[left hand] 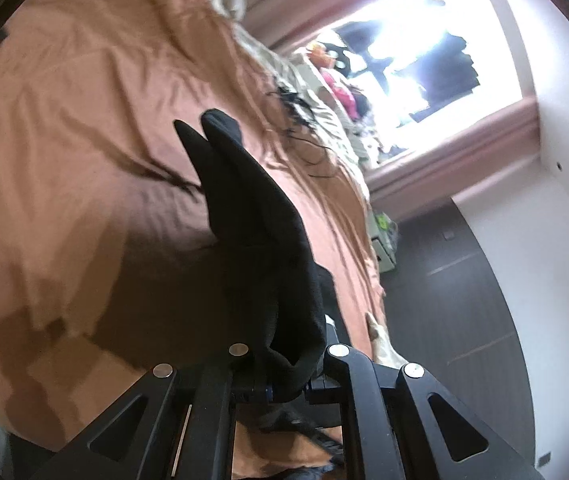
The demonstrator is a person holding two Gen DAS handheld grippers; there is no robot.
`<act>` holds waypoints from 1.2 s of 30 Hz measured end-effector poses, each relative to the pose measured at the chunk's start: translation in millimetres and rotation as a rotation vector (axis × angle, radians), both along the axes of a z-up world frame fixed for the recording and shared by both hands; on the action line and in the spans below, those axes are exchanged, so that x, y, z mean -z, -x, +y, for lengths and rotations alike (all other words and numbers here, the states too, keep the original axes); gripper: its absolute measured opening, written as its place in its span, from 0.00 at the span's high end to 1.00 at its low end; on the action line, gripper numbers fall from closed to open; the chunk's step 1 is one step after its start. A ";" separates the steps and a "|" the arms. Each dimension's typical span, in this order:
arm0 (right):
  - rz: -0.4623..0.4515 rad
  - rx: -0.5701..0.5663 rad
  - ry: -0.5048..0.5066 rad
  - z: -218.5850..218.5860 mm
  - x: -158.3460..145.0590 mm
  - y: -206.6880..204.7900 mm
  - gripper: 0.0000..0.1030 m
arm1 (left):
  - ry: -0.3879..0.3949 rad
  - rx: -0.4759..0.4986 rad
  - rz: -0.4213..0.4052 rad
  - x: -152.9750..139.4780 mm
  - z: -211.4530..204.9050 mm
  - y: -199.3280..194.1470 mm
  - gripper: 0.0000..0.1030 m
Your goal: Fold large clothes
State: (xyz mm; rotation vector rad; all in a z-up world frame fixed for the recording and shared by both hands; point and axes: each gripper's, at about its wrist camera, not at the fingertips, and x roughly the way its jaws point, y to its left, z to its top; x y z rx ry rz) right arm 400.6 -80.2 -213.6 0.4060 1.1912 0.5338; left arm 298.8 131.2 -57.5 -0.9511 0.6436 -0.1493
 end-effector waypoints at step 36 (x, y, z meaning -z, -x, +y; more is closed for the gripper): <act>-0.053 0.417 -0.116 -239.0 -39.5 43.7 0.71 | -0.265 0.632 0.070 -7.6 -284.2 -133.9 0.50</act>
